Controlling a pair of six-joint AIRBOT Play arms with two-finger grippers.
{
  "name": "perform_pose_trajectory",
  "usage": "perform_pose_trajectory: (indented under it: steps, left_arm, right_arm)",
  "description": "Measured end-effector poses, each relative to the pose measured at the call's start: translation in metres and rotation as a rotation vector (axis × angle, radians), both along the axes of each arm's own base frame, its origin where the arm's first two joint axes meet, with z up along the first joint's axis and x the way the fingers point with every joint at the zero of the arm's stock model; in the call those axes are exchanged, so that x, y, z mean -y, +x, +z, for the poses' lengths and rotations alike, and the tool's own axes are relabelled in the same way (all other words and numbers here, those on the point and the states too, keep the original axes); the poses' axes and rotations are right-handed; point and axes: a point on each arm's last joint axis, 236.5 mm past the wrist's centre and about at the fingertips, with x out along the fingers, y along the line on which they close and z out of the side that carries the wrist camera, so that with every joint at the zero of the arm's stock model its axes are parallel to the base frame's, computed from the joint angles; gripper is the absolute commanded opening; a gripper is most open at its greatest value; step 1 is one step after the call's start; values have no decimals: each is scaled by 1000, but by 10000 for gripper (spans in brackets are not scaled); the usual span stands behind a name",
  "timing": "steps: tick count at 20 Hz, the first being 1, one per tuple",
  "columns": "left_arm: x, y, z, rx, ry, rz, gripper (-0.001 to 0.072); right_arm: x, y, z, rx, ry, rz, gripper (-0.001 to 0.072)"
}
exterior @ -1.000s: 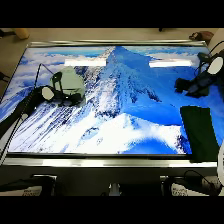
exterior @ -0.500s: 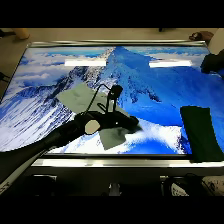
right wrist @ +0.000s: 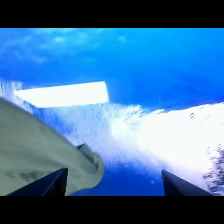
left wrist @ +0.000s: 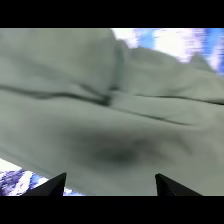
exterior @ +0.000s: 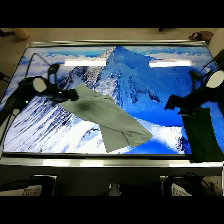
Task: Fold the shirts.
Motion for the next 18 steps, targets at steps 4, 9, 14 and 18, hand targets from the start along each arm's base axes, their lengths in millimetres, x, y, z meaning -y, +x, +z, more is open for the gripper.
perform_pose_trajectory:
  steps: [4,9,14,18]
  left_arm:
    - [-61,-9,-51,-131,-105,226,663]
    - [-51,-2,-94,-158,-209,331,638]
    - [-39,17,-109,-104,-244,384,85]
    - [-36,23,-104,-66,-245,376,19]
  right_arm:
    - [-37,-30,-42,-105,161,45,635]
    - [-56,-49,-66,-152,244,53,637]
    - [-70,-76,-89,-224,282,66,669]
    - [-94,-86,-110,-220,274,109,673]
